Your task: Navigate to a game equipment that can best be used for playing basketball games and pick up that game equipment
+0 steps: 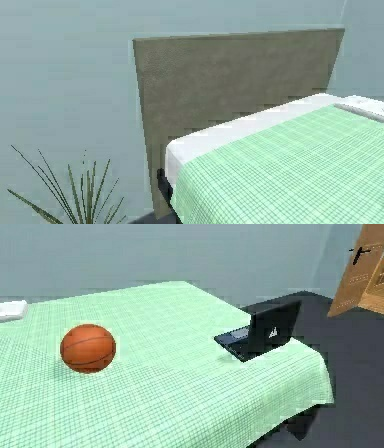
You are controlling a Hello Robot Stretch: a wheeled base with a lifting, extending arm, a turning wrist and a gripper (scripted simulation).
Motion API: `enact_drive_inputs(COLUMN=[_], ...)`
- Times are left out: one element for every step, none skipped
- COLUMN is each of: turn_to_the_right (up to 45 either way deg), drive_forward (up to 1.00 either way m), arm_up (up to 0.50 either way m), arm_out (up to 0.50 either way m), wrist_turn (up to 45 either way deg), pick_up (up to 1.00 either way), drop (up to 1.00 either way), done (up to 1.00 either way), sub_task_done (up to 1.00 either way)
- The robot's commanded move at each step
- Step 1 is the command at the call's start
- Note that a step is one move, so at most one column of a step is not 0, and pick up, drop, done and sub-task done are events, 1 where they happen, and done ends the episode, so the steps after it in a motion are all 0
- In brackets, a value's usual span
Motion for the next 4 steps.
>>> enact_drive_inputs(turn_to_the_right=[-24.0, 0.0, 0.0, 0.0], drive_forward=[0.00, 0.00, 0.00, 0.00], arm_up=[0.00, 0.50, 0.38, 0.00], arm_out=[0.00, 0.00, 0.00, 0.50], wrist_turn=[0.0, 0.0, 0.0, 0.0], pick_up=[0.00, 0.00, 0.00, 0.00], drop=[0.00, 0.00, 0.00, 0.00], done=[0.00, 0.00, 0.00, 0.00], sub_task_done=[0.00, 0.00, 0.00, 0.00])
